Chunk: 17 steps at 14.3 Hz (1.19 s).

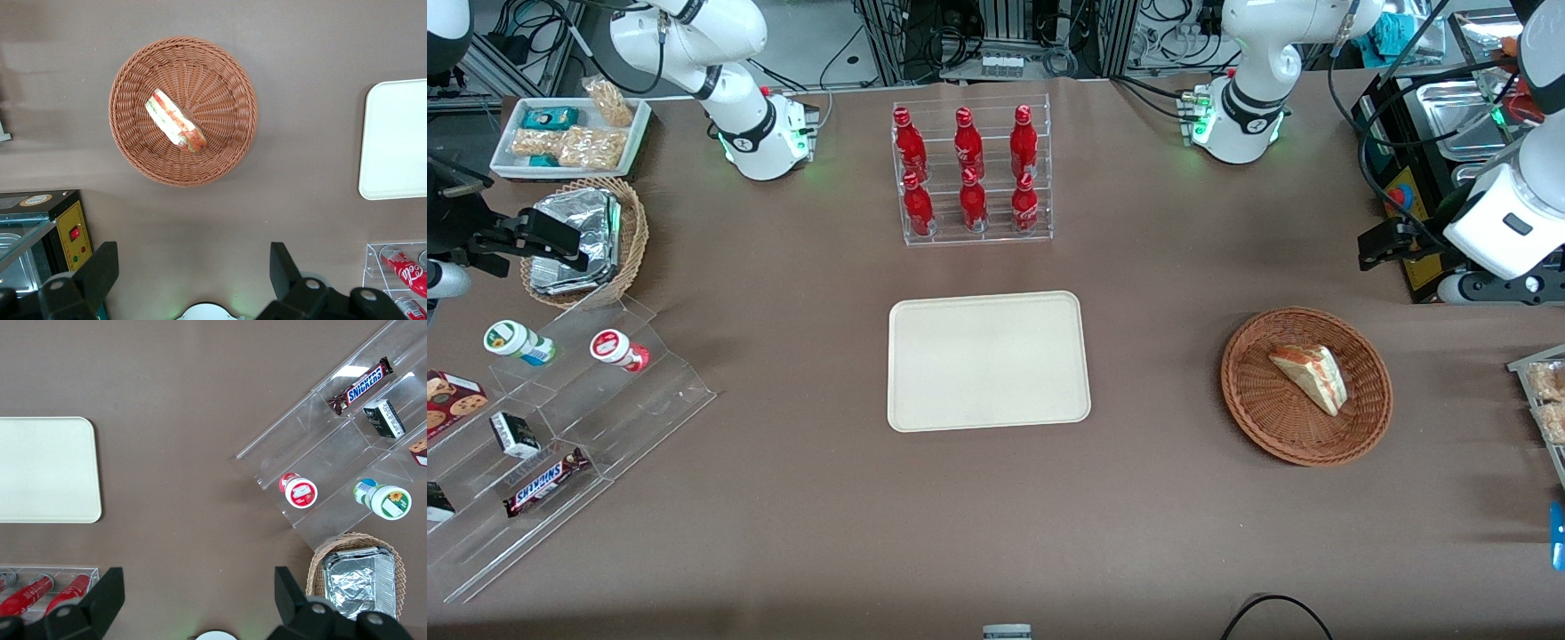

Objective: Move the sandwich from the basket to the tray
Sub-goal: 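Move the left gripper over the wrapped sandwich in the wicker basket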

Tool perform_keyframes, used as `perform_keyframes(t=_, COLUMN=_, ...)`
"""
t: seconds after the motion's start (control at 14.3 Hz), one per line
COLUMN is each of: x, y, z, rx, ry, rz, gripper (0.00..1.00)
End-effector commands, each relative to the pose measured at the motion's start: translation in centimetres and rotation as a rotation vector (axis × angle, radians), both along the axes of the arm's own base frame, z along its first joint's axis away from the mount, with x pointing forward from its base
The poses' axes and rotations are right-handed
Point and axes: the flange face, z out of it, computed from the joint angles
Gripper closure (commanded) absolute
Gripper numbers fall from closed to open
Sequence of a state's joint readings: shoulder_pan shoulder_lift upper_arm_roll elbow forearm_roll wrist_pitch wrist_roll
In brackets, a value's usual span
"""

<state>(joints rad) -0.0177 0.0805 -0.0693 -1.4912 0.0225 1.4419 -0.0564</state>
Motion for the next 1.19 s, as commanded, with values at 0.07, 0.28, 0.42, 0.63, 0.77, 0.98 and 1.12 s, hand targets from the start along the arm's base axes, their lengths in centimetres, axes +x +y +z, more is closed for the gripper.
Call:
perform_keyframes(t=0.07, x=0.6, y=-0.1, z=0.6, rx=-0.016, ry=-0.036, rz=-0.003, gripper=0.00)
perform_keyframes(t=0.28, x=0.6, y=0.5, z=-2.4, rx=0.003, ry=0.013, rz=0.003, gripper=0.00)
perform_keyframes(t=0.42, x=0.4, y=2.3, z=-5.8, rx=0.006, ry=0.063, rz=0.034, gripper=0.00)
perform_keyframes(t=0.63, x=0.4, y=3.2, z=-13.4, rx=0.007, ry=0.030, rz=0.045, gripper=0.00)
perform_keyframes(t=0.77, x=0.3, y=4.0, z=-18.5, rx=0.002, ry=-0.014, rz=0.057, gripper=0.00)
perform_keyframes(t=0.98, x=-1.1, y=5.9, z=-25.4, rx=-0.006, ry=-0.138, rz=0.097, gripper=0.00)
perform_keyframes(t=1.12, x=-1.6, y=6.4, z=-27.4, rx=-0.011, ry=-0.169, rz=0.215, gripper=0.00)
